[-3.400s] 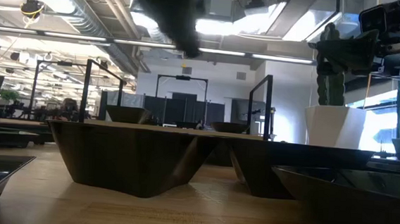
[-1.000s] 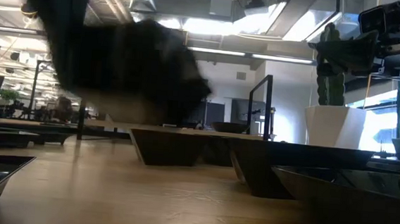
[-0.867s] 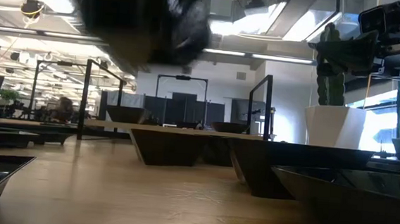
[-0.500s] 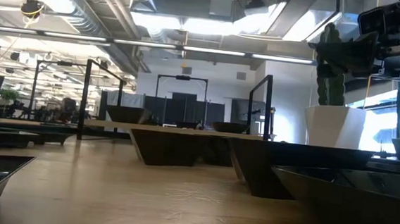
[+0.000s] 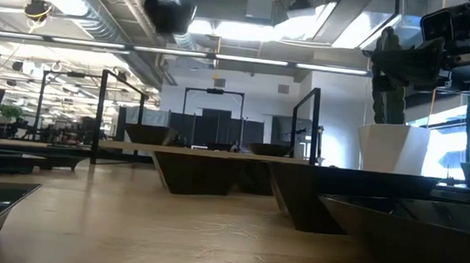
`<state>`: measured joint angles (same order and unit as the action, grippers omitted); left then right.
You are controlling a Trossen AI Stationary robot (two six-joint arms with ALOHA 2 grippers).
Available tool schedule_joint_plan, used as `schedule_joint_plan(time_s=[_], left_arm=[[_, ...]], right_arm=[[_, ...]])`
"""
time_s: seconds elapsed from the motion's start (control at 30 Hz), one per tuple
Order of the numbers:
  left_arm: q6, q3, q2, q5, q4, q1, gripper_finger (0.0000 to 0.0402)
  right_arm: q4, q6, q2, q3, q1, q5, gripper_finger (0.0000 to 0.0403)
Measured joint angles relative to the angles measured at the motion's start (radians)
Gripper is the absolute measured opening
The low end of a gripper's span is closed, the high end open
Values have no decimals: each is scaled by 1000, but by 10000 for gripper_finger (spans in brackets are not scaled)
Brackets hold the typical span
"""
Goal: Pick & Place Mini shaped plates
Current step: Stack the distorted square plate on top of the distorted square plate on the shelf
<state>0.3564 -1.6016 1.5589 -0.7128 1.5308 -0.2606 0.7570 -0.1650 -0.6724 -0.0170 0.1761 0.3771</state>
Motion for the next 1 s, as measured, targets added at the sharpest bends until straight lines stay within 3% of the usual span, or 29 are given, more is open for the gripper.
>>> schedule_joint_plan(time_s=[0.17,0.33,0.53,1.0], left_arm=[[-61,174,-19,90,-123,114,2],[-128,267,-19,139,-240,171,2],[-216,336,-19,169,-353,220,2],[-483,419,-19,244,-437,365,2]], right_arm=[[0,-1,0,0,0,0,21],[0,-1,0,0,0,0,21],[0,-1,0,0,0,0,21],[-3,-5,0,0,0,-3,21]])
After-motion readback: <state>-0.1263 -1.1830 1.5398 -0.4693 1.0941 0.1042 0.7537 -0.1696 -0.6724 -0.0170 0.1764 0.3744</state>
